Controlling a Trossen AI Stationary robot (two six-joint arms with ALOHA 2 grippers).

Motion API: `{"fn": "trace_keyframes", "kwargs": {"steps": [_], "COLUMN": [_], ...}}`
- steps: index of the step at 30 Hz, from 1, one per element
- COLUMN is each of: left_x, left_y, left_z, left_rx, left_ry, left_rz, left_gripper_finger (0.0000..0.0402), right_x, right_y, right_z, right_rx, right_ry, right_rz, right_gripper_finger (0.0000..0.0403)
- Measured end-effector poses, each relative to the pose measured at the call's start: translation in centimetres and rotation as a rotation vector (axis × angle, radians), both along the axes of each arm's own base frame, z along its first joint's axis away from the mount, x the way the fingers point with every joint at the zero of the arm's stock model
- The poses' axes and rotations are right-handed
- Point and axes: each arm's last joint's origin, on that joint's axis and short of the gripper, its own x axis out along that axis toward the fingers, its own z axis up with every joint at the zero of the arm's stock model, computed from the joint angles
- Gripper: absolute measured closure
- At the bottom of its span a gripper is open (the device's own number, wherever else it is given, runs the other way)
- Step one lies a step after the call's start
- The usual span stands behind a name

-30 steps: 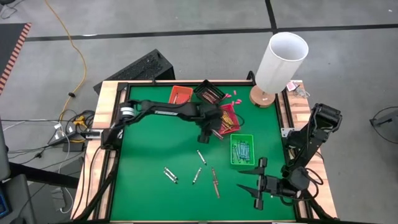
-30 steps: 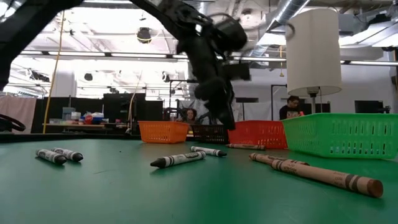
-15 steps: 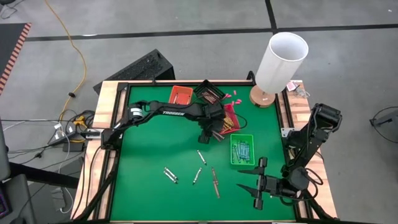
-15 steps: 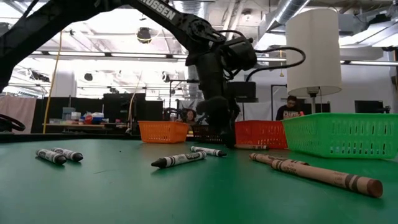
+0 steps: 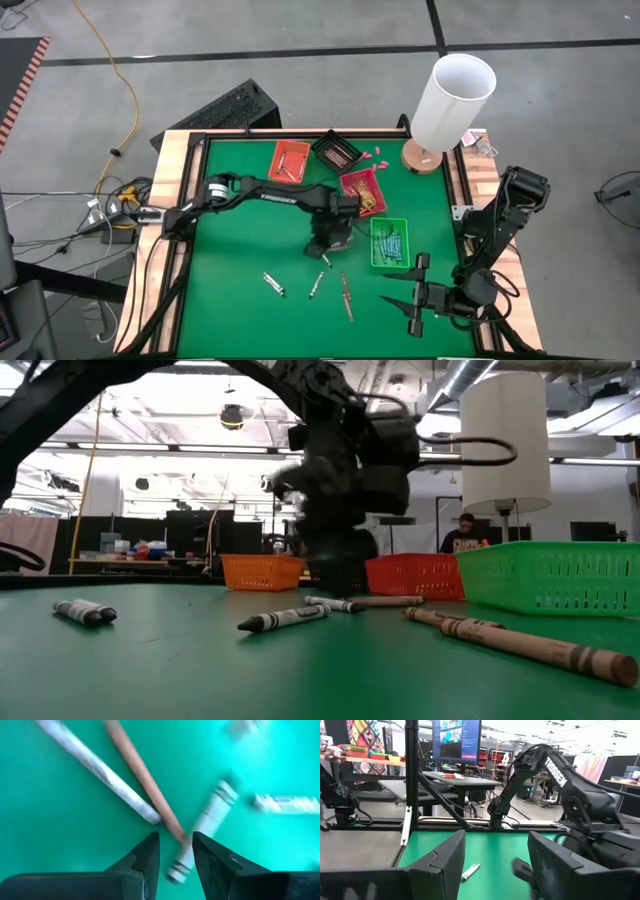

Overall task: Sort crayons
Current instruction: Put the black crayon into the orange bin

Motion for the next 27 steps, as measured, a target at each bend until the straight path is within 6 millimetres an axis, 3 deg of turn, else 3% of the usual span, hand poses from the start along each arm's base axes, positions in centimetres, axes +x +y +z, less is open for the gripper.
{"fn": "trace_keyframes", "kwargs": {"steps": [10, 14, 22, 27], "left_x": [-0.2, 0.4, 0.7, 1.2], "left_y": [-2.7, -4.5, -10.1, -11.3], "left_z": [2.3, 3.6, 3.2, 3.6], "left_rx": [0.128, 0.12, 0.232, 0.352], "left_ry": [-0.019, -0.123, -0.251, -0.369], "left_rz": [0.093, 0.13, 0.107, 0.151], "left_gripper_finger": [0.0299, 0.0299, 0.0299, 0.0299], "right_x": [0.0, 0.1, -0.2, -0.5], "right_y": [0.1, 0.2, 0.5, 0.6], "right_z": [-0.2, -0.6, -0.8, -0.8], "right_rx": [-0.012, -0.01, 0.011, 0.015], "right_ry": [0.012, 0.028, 0.032, 0.03], "right_rz": [0.001, 0.007, 0.024, 0.037], "right_gripper_finger": [0.0184, 0.0184, 0.0184, 0.0184]}}
